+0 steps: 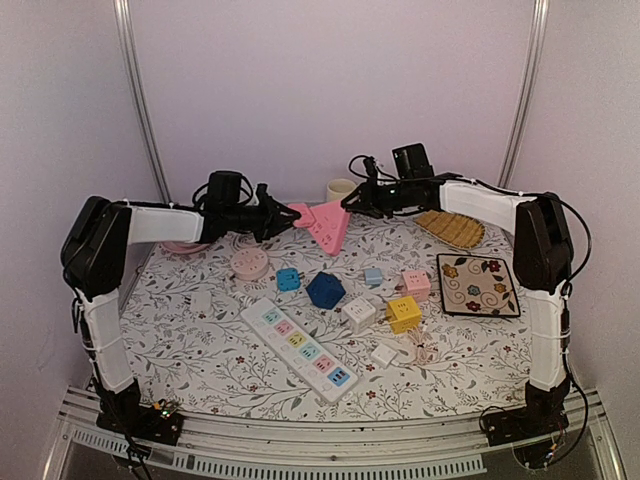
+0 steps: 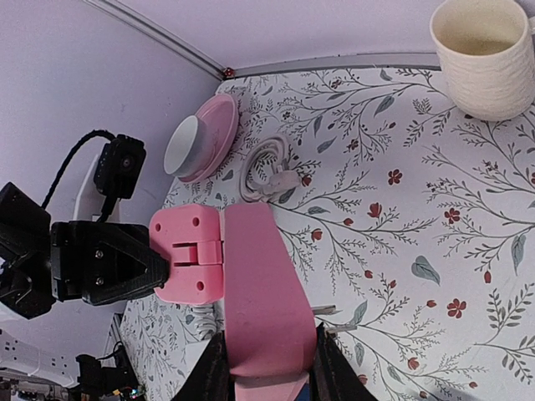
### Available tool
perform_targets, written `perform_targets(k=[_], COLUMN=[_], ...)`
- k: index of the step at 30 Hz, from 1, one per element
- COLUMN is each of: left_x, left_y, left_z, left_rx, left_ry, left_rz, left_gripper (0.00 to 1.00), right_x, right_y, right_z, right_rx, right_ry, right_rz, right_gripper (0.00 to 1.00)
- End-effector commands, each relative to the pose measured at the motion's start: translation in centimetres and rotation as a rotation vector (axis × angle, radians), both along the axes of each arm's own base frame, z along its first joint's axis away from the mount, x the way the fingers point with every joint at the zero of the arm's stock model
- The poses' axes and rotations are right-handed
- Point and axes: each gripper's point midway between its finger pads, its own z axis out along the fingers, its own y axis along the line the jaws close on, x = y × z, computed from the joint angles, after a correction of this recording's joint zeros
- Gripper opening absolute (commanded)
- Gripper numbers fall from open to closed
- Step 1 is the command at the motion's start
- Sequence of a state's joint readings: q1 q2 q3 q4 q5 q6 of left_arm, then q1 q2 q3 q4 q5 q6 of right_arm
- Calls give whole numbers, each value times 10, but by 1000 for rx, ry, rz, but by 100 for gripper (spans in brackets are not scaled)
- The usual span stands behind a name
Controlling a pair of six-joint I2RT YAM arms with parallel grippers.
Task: Pull the plug off the socket
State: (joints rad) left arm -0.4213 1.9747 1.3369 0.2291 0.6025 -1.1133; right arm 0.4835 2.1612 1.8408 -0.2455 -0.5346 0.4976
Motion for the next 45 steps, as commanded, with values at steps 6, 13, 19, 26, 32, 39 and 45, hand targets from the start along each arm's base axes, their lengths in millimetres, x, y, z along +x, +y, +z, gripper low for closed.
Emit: perform_targets(k=[6,13,19,26,32,39,45], left_x=[-24,-31,-39,-49,-56,-67,-75], left_y=[-12,-16,-24,-29,-31,-35,-38], left_z=[68,84,98,117,124,138,150], left_rx=[-146,-203,-251,-296,-318,-363,-405], left_ry=[-183,-242,-299,-376,-414,-477,-526], left_rz=[-108,-145,-206,-254,-286,-334,-366], left_gripper=[0,0,0,0,0,0,0], right_x=[38,40,38,37,34,30,28], right_y=[-46,-52,-50,-48,-46,-43,-42], right_z=[-10,-6,3,15,25,23,19], right_rx=[22,77,126,192,258,297,325], right_ry=[8,28,42,53,79,109,139], right_rz=[-150,-147,-125,-93,-61,-47,-37], right_gripper=[3,3,3,3,3,3,3])
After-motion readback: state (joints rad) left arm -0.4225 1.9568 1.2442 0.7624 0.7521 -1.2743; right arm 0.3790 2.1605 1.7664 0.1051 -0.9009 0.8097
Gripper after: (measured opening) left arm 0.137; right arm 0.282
